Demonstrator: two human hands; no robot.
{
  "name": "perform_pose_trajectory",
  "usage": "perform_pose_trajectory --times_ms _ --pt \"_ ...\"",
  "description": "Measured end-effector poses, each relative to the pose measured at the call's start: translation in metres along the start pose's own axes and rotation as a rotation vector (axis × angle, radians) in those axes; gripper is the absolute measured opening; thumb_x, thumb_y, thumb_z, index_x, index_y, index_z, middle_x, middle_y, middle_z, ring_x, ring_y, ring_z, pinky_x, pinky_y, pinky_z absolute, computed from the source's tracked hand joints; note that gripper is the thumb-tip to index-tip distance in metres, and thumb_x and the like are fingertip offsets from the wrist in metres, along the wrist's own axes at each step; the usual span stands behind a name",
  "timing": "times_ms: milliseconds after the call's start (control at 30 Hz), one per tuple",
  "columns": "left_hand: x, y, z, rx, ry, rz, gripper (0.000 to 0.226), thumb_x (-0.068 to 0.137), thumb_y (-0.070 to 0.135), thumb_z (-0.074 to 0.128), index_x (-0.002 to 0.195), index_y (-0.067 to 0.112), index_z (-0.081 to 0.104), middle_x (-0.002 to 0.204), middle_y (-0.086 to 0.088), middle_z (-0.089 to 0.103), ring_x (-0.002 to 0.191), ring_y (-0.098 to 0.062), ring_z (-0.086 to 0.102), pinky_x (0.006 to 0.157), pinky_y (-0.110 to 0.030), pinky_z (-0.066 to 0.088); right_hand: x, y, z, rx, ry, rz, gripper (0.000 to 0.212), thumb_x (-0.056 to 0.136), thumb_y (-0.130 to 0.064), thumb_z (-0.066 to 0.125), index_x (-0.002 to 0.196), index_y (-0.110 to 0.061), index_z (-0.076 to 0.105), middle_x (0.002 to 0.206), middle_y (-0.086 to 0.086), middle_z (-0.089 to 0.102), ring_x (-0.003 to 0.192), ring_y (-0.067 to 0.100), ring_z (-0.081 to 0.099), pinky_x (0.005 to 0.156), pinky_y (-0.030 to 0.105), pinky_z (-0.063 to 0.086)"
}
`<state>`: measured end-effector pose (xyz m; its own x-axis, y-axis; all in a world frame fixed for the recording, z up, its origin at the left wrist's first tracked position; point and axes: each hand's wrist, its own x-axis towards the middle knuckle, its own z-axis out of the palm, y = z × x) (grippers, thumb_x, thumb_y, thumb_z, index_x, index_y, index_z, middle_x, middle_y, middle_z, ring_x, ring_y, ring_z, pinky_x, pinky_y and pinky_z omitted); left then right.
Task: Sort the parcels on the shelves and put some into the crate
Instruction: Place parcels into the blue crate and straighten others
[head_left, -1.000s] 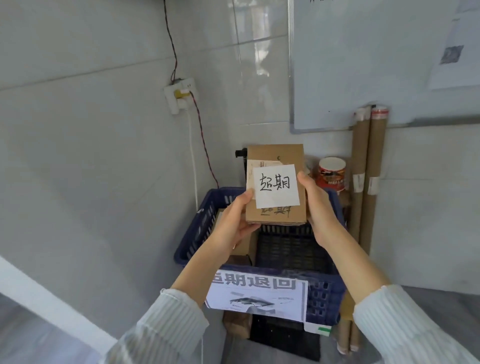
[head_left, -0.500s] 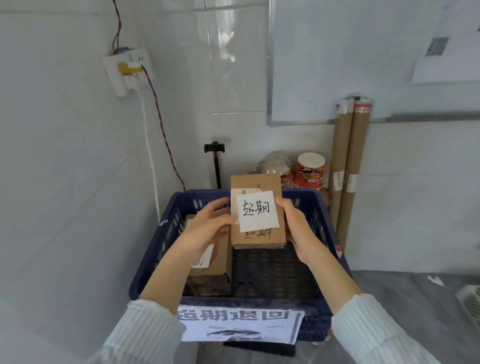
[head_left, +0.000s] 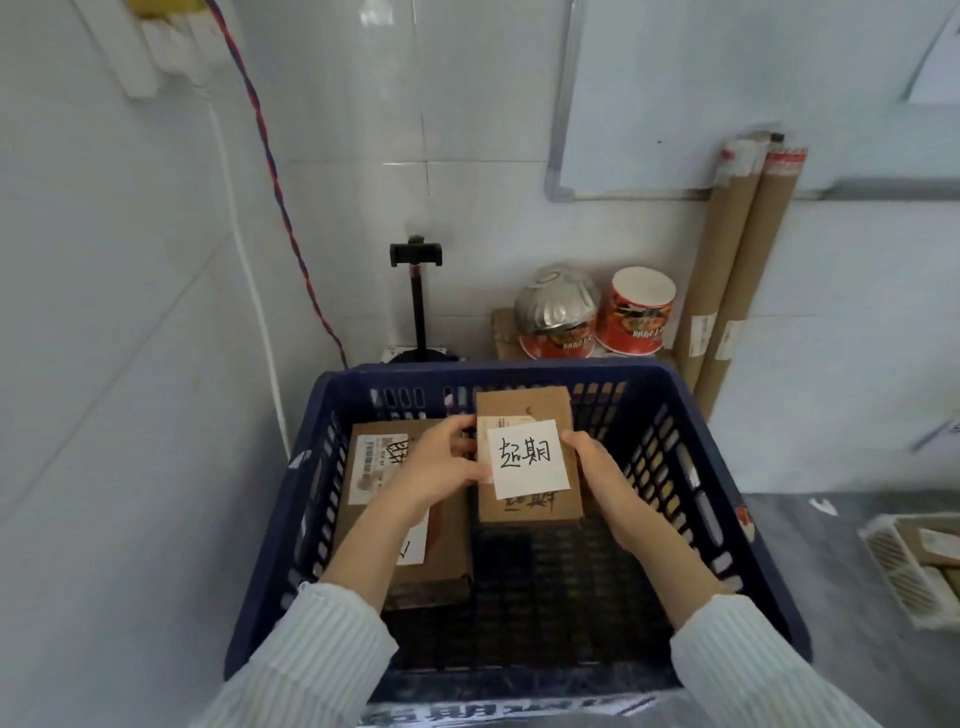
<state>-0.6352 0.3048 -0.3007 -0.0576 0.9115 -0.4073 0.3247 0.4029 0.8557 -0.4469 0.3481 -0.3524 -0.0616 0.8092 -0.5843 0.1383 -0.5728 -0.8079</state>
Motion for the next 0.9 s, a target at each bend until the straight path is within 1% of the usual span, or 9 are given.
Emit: perform_pose_trajectory --times_ms 100,200,267,333,467,600,733,800,900 --pt "0.012 -0.01 0.006 0.043 -0.01 -0.019 0.075 0.081 -0.001 0.068 0.145 0.02 0.036 0.132 -0.001 0.057 0.108 -0.01 0.051 0.058 -0.012 0.04 0.012 0.013 0.001 -0.015 0.05 0.036 0.048 0.098 -0.047 0.04 0.135 -0.018 0.029 0.098 -0.002 0.058 0.086 0.015 0.058 0.061 0.028 0.044" --pt "0.028 -0.017 0.015 0.047 0.023 -0.041 0.075 0.08 0.002 0.07 0.144 0.021 0.037 0.13 -0.003 0.059 0.114 -0.016 0.055 0.081 -0.025 0.051 0.026 0.023 0.002 -0.019 0.06 0.083 0.068 0.096 -0.051 0.04 0.148 -0.015 0.015 0.11 0.002 0.057 0.102 0.023 0.058 0.079 0.033 0.049" --pt "0.038 -0.025 0.021 0.027 0.059 -0.073 0.072 0.079 0.004 0.072 0.141 0.021 0.039 0.127 -0.004 0.061 0.117 -0.02 0.056 0.094 -0.035 0.049 0.037 0.025 0.001 -0.069 0.091 0.112 0.073 0.095 -0.053 0.039 0.15 -0.013 0.011 0.127 0.01 0.053 0.114 0.029 0.054 0.087 0.033 0.045" --pt "0.046 -0.033 0.031 0.036 0.066 -0.105 0.062 0.08 0.006 0.072 0.135 0.018 0.045 0.126 -0.004 0.062 0.117 -0.02 0.056 0.095 -0.033 0.048 0.051 0.033 -0.001 -0.116 0.113 0.139 0.073 0.095 -0.053 0.038 0.15 -0.01 0.017 0.132 0.011 0.052 0.115 0.028 0.055 0.086 0.033 0.045" --pt "0.053 -0.051 0.053 0.046 0.102 -0.111 0.047 0.089 0.011 0.063 0.132 0.016 0.047 0.13 -0.002 0.059 0.117 -0.018 0.055 0.081 -0.024 0.042 0.069 0.041 0.002 -0.112 0.098 0.159 0.063 0.09 -0.054 0.039 0.135 -0.01 0.04 0.117 0.007 0.06 0.093 0.021 0.061 0.07 0.032 0.05" --pt "0.059 -0.058 0.071 0.082 0.111 -0.092 0.057 0.093 0.01 0.052 0.145 0.021 0.031 0.137 -0.003 0.046 0.12 -0.019 0.051 0.08 -0.02 0.039 0.096 0.063 0.002 -0.154 0.135 0.121 0.089 0.067 -0.073 0.033 0.134 -0.018 0.049 0.129 0.009 0.058 0.109 0.025 0.058 0.097 0.044 0.048" --pt "0.065 -0.063 0.088 0.074 0.136 -0.087 0.072 0.092 0.004 0.051 0.151 0.026 0.017 0.141 -0.002 0.034 0.123 -0.018 0.046 0.095 -0.024 0.042 0.095 0.065 0.01 -0.038 0.105 0.188 0.049 0.096 -0.052 0.034 0.117 -0.016 0.061 0.111 0.011 0.069 0.099 0.027 0.065 0.092 0.041 0.051" --pt "0.07 -0.066 0.095 0.068 0.163 -0.099 0.074 0.09 0.001 0.053 0.151 0.023 0.018 0.141 -0.003 0.037 0.125 -0.019 0.046 0.101 -0.03 0.043 0.097 0.066 0.011 -0.027 0.12 0.197 0.048 0.1 -0.046 0.029 0.113 -0.015 0.064 0.107 0.012 0.071 0.097 0.027 0.066 0.091 0.041 0.051" --pt "0.073 -0.071 0.105 0.023 0.207 -0.12 0.077 0.086 0.0 0.058 0.149 0.02 0.019 0.138 -0.003 0.039 0.119 -0.017 0.048 0.094 -0.026 0.046 0.103 0.071 0.012 -0.038 0.114 0.179 0.05 0.101 -0.043 0.026 0.101 -0.015 0.067 0.101 0.013 0.072 0.093 0.027 0.066 0.088 0.04 0.051"
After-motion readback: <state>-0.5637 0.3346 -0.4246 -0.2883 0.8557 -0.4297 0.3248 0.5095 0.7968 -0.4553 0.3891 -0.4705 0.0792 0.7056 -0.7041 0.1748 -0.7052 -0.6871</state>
